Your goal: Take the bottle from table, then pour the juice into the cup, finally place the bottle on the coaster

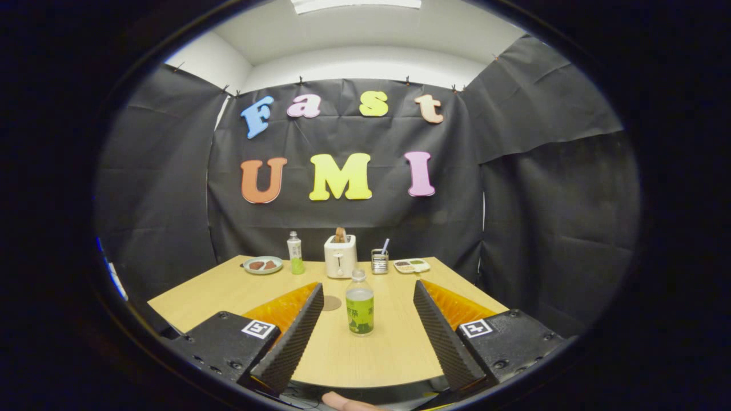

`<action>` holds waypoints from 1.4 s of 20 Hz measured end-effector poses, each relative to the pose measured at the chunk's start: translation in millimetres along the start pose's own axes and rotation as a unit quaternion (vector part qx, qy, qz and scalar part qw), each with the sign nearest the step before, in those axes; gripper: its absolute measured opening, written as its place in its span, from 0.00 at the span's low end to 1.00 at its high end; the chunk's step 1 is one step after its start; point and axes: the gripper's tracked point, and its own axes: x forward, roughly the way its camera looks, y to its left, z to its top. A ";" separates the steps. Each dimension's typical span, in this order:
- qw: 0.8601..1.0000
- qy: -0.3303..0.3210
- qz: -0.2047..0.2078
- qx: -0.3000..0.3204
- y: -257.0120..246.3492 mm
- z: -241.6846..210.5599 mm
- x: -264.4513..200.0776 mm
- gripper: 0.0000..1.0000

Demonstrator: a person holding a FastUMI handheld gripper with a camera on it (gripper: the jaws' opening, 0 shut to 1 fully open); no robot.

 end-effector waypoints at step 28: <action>0.999 0.039 0.022 -0.028 9.0 -112.8 221.4 1.00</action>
